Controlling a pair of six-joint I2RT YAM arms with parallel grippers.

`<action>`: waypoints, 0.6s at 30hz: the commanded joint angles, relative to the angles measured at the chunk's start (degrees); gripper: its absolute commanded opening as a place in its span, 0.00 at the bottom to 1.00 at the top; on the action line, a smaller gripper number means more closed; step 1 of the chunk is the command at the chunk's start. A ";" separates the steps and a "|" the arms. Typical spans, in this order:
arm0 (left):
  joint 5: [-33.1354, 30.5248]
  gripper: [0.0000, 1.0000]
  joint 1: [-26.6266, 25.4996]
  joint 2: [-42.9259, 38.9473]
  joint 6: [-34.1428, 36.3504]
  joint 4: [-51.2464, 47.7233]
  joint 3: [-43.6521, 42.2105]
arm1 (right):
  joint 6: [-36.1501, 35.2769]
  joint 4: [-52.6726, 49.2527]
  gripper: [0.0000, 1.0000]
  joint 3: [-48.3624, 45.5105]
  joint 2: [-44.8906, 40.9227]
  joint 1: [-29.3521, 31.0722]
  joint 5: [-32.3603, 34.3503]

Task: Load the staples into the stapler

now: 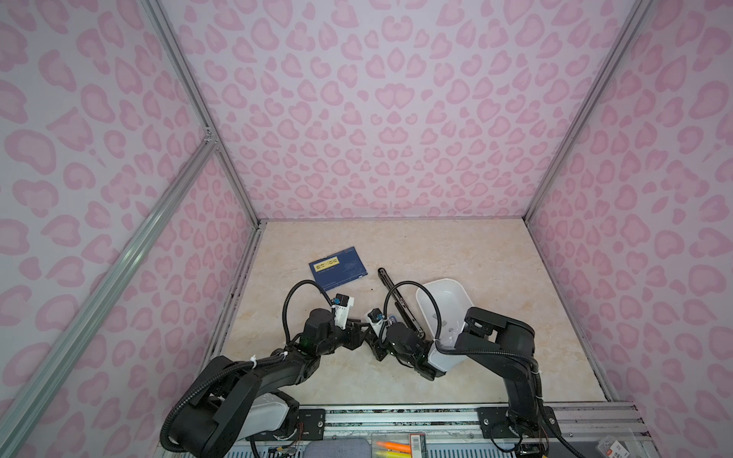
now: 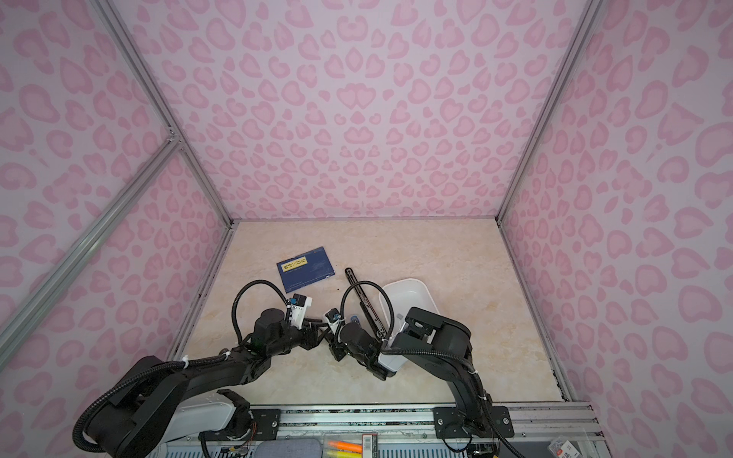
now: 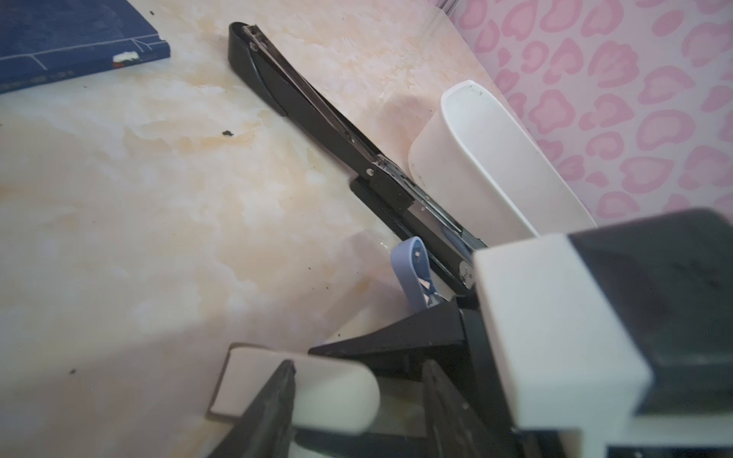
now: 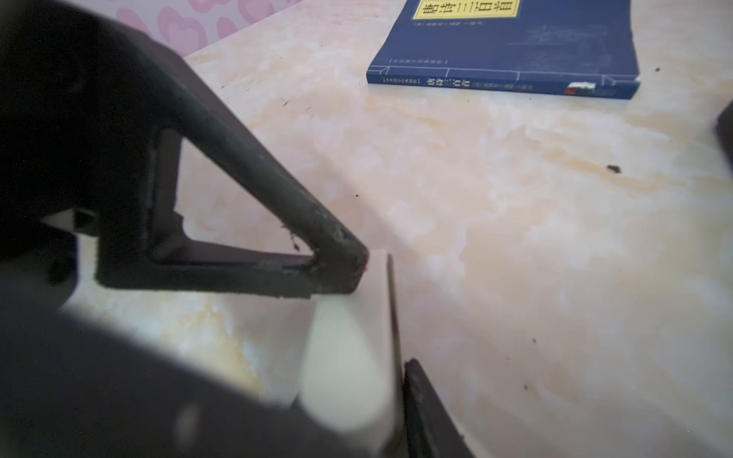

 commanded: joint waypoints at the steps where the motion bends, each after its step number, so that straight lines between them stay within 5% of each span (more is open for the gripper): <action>1: -3.99 0.53 -0.03 -0.84 0.64 -0.10 0.23 | 0.59 -1.81 0.45 -1.45 -0.78 0.03 0.38; 11: -10.70 0.50 -0.03 -0.31 0.81 -0.96 -0.46 | 0.86 0.86 0.53 -7.39 -8.84 0.16 1.87; 18: -13.24 0.49 -0.03 -1.83 1.07 -1.65 -1.17 | 0.42 -0.58 0.42 -9.22 -15.15 0.21 2.85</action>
